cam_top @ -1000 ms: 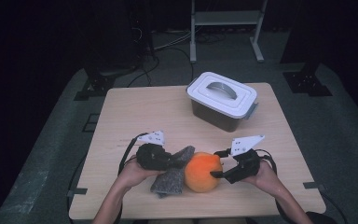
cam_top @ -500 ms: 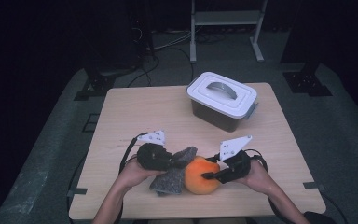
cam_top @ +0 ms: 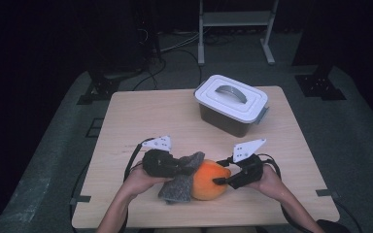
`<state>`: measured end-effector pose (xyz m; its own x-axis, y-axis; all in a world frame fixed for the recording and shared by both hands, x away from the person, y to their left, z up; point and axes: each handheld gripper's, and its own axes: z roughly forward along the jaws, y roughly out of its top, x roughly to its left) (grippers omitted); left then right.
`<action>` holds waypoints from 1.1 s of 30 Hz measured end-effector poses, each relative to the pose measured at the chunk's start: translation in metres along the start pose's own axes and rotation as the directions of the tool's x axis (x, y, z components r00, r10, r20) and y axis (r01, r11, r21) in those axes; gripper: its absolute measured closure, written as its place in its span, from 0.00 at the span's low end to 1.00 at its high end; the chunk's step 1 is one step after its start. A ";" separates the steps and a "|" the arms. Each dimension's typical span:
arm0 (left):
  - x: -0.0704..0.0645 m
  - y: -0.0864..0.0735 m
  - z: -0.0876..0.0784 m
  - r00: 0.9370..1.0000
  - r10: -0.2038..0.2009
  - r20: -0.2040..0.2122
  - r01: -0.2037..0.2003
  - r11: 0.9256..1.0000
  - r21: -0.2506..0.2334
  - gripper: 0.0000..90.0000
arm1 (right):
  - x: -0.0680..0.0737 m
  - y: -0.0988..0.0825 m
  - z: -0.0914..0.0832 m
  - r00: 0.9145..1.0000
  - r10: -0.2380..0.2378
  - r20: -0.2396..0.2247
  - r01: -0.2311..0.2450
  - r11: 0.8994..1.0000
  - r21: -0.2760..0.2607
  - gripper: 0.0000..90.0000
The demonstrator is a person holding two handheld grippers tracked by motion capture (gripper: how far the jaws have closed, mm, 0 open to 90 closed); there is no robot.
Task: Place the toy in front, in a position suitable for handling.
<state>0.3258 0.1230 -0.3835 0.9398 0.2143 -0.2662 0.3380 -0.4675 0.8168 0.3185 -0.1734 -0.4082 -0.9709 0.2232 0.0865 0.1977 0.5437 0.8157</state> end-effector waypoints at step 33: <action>-0.005 0.008 -0.012 0.999 0.017 -0.028 -0.018 0.999 -0.028 0.85 | 0.011 0.006 0.014 0.999 -0.047 0.009 0.048 0.998 -0.042 0.53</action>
<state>0.3235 0.1285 -0.3700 0.9436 0.2302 -0.2381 0.3199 -0.4469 0.8355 0.3113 -0.1568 -0.4103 -0.9780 0.2043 0.0428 0.1453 0.5189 0.8424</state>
